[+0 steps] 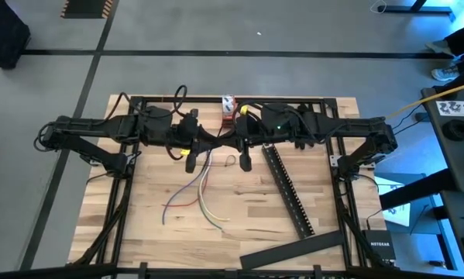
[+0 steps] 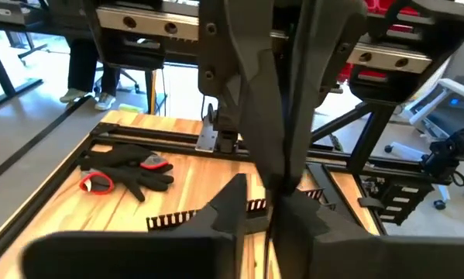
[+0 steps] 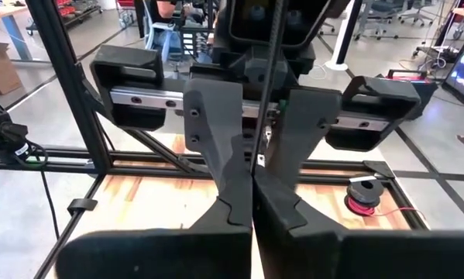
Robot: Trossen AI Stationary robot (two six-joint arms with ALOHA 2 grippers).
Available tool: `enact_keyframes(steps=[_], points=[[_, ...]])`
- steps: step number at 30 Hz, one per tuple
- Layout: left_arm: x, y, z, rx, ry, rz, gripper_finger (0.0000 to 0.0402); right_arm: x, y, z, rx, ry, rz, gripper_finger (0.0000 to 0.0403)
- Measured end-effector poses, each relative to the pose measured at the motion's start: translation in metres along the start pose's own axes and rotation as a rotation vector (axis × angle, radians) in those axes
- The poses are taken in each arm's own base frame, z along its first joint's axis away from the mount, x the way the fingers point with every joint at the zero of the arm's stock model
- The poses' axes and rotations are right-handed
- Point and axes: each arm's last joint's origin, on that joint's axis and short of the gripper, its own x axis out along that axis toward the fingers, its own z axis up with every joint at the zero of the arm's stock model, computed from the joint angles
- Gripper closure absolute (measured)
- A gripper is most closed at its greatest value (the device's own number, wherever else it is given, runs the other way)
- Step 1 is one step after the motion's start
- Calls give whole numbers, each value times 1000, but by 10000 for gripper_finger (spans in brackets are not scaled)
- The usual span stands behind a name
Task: Ziptie cables
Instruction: Wrap the black zip tie on the cable
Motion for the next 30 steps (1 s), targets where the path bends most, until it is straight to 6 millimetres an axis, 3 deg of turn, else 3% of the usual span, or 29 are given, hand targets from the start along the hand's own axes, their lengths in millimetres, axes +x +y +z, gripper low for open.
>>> enact_keyframes(steps=[3,9,19,25,30], points=[[0,0,0,4,1,0,395,0,0,0,0,0,-8,400],[0,0,0,0,0,2,400,-1,-1,-1,-11,8,-50,379],[-17,22,12,-188,-77,75,401,-39,-2,15,-366,261,-210,274],[-18,38,14,-369,-96,81,401,-26,18,10,-668,283,-153,252],[-19,46,14,-438,-85,42,401,3,36,0,-880,311,-161,252]])
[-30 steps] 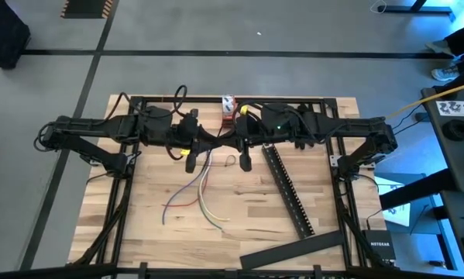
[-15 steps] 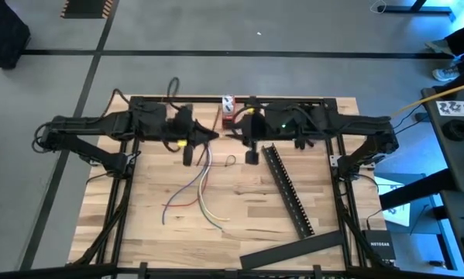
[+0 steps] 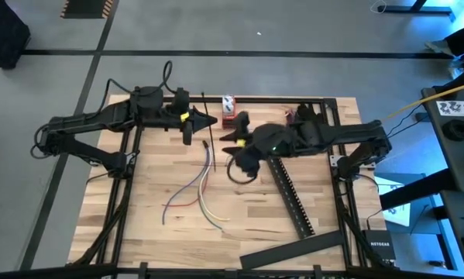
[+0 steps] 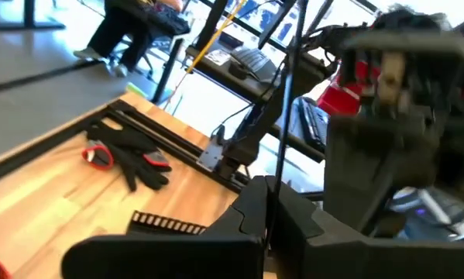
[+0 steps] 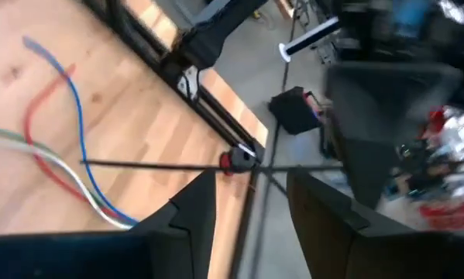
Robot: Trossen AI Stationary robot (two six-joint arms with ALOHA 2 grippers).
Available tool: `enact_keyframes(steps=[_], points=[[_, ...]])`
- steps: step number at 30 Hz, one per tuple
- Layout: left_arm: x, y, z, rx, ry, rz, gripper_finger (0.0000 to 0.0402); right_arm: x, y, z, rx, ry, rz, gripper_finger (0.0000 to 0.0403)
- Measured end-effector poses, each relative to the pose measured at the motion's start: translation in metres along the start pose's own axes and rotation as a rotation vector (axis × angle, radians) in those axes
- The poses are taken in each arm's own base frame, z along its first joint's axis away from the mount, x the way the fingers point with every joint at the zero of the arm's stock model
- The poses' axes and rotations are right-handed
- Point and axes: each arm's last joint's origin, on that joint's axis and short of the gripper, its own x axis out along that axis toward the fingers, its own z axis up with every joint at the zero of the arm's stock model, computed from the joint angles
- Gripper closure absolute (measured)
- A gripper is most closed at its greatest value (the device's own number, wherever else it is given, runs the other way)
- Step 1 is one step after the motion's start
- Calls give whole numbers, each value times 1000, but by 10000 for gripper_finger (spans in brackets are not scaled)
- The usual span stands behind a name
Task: Ziptie cables
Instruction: Wrap the black zip tie on the cable
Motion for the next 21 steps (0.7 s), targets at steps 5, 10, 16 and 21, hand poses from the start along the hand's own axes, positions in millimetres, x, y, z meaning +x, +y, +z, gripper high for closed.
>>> enact_keyframes(steps=[5,10,16,21], points=[[-1,5,3,-25,25,-49,401,23,18,10,-164,26,-9,252],[-5,6,5,-16,29,-66,401,30,22,10,-223,96,-54,252],[-17,3,9,66,2,-79,401,26,16,12,-39,92,-116,252],[-30,-1,13,151,-36,-96,401,24,0,3,470,-21,-66,252]])
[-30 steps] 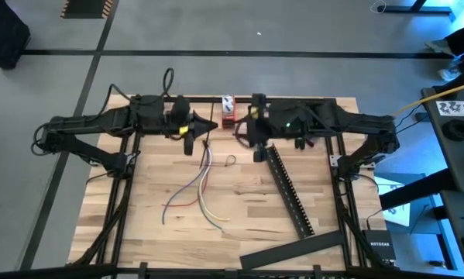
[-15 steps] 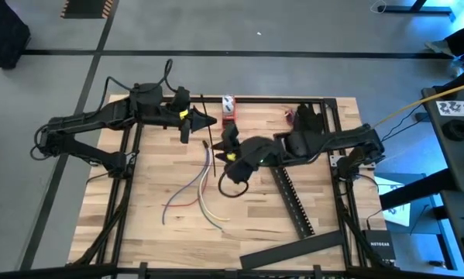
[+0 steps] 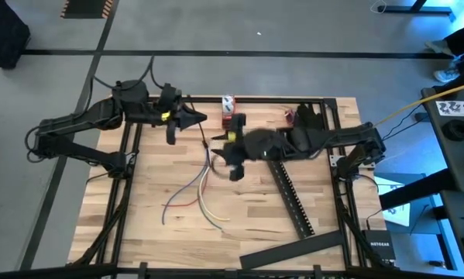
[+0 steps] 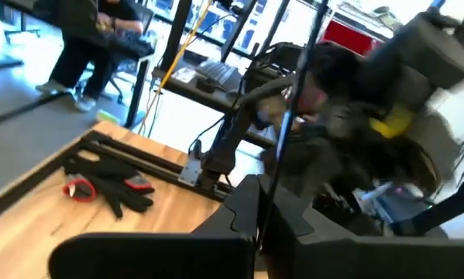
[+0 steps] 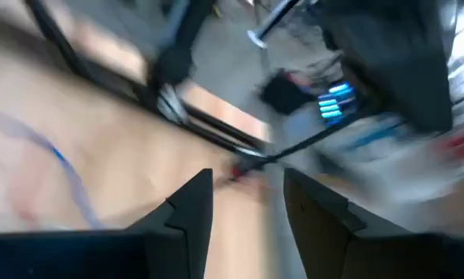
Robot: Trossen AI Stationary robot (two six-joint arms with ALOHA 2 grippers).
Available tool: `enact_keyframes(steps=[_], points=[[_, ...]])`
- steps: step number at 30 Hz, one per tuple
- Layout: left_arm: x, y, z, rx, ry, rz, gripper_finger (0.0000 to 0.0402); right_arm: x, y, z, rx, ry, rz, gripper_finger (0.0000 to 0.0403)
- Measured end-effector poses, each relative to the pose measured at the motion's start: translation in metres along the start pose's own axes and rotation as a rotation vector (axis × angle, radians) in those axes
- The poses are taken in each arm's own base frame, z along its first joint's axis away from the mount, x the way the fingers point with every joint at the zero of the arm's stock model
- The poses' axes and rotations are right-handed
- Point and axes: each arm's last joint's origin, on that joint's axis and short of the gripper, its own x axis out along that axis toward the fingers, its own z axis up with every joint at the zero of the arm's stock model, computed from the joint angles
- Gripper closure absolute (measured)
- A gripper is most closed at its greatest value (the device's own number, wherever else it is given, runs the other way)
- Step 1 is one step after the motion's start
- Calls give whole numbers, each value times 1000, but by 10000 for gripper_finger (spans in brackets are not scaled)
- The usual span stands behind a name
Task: Ziptie cables
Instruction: Wrap the black zip tie on the cable
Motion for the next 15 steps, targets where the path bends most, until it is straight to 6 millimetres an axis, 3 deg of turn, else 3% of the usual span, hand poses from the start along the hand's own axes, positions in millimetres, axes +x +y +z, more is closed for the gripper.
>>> enact_keyframes(steps=[3,7,10,15], points=[[-3,-2,1,57,-5,-6,401,7,-19,-3,270,-62,101,252],[-2,-6,-1,128,2,-24,401,15,-43,-2,493,-164,143,252],[-2,-9,-2,158,8,-39,401,18,-52,-5,555,-177,168,252],[-2,-10,-4,179,18,-42,401,20,-46,-9,545,-129,206,252]])
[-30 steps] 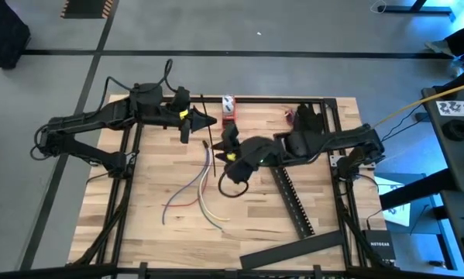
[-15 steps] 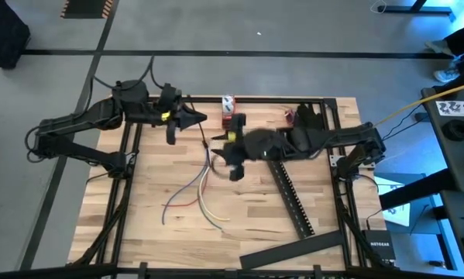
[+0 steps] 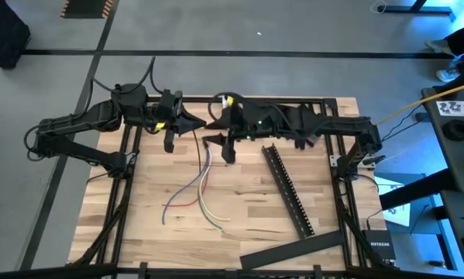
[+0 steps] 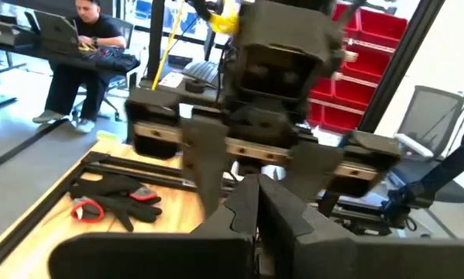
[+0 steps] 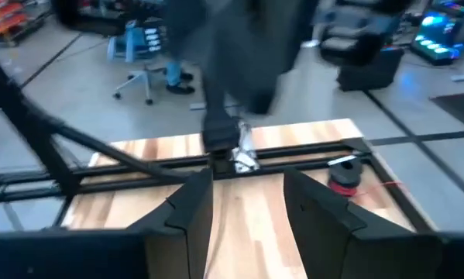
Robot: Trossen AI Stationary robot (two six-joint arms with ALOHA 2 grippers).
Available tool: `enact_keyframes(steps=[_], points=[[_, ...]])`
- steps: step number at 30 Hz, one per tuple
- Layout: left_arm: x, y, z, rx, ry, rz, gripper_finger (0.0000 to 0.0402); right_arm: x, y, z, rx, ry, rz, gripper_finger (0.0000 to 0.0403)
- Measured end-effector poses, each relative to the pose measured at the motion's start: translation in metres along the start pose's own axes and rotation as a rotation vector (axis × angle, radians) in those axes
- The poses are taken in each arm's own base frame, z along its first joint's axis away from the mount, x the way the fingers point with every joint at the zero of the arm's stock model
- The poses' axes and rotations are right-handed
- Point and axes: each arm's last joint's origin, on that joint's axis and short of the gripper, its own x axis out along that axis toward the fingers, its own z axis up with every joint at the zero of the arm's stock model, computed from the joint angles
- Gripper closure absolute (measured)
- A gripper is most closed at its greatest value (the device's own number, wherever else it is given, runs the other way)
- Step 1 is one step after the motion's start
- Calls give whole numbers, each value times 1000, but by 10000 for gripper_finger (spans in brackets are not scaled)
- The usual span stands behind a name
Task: Ziptie cables
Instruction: Wrap the black zip tie on the cable
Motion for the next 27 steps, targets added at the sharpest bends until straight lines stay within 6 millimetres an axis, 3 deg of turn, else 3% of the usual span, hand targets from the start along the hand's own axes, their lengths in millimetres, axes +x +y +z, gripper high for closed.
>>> enact_keyframes(steps=[12,15,20,27], points=[[0,0,0,21,4,0,401,40,3,-15,-2,-35,3,259],[0,0,-1,19,6,1,401,41,3,-14,-10,-44,-4,291],[-1,0,0,20,5,1,401,42,3,-16,-55,-27,3,386],[-2,0,0,25,4,0,393,42,3,-17,-61,-21,3,400]])
